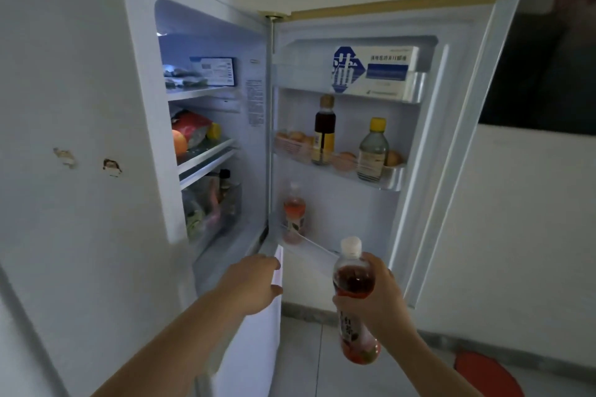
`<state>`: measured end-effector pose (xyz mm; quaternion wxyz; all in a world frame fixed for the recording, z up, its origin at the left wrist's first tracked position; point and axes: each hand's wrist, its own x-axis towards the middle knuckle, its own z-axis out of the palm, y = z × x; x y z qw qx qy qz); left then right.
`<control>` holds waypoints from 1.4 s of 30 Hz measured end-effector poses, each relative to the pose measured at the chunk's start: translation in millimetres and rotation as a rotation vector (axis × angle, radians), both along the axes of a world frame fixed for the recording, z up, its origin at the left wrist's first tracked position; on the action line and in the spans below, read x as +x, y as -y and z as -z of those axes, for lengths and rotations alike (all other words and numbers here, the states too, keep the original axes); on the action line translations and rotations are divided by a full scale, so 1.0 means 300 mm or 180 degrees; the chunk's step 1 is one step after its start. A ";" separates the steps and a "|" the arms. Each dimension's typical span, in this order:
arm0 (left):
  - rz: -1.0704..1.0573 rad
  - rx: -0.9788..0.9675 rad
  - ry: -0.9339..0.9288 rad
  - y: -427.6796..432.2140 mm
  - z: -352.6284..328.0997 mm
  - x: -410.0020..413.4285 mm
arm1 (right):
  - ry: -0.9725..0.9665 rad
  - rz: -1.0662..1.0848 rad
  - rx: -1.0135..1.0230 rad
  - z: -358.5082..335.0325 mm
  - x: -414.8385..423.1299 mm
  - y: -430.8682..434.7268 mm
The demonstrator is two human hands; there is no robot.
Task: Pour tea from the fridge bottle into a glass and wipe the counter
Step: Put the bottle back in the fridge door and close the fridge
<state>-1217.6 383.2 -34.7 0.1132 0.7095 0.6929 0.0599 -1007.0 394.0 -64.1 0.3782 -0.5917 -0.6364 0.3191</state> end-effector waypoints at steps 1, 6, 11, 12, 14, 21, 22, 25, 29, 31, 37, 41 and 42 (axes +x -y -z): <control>0.0041 0.0055 0.0010 -0.059 -0.003 -0.002 | 0.0002 0.0044 0.0034 -0.005 -0.009 -0.042; 0.0209 0.0145 0.0280 -0.335 -0.042 -0.035 | 0.0029 0.0241 0.0174 -0.048 -0.072 -0.254; 0.0288 0.0561 0.0434 -0.562 -0.104 -0.050 | 0.0024 0.0260 0.0390 -0.099 -0.150 -0.417; 0.0283 0.0626 0.0476 -0.593 -0.115 -0.049 | 0.0010 0.0254 0.0426 -0.107 -0.162 -0.442; 0.0303 0.0811 0.0534 -0.648 -0.137 -0.046 | 0.0044 0.0242 0.0480 -0.116 -0.183 -0.486; 0.0535 0.1706 0.0458 -0.793 -0.224 -0.032 | 0.0176 0.0269 0.0520 -0.055 -0.226 -0.632; 0.0584 0.1698 0.0418 -0.811 -0.225 -0.030 | 0.0170 0.0283 0.0508 -0.038 -0.228 -0.653; 0.0677 0.1677 0.0352 -0.855 -0.214 -0.034 | 0.0099 0.0339 0.0390 0.005 -0.236 -0.713; 0.0705 0.1748 0.0330 -0.876 -0.196 -0.045 | -0.0109 0.0408 0.0096 0.049 -0.249 -0.787; 0.0725 0.1775 0.0345 -0.878 -0.188 -0.049 | -0.0098 0.0404 -0.0005 0.070 -0.260 -0.824; 0.0784 0.1878 0.0259 -0.889 -0.188 -0.074 | -0.0066 0.0496 -0.0078 0.146 -0.282 -0.910; 0.0804 0.1915 0.0260 -0.891 -0.189 -0.082 | -0.0021 0.0562 -0.0144 0.186 -0.290 -0.940; 0.0793 0.1912 0.0241 -0.891 -0.189 -0.081 | -0.0009 0.0583 -0.0163 0.196 -0.291 -0.945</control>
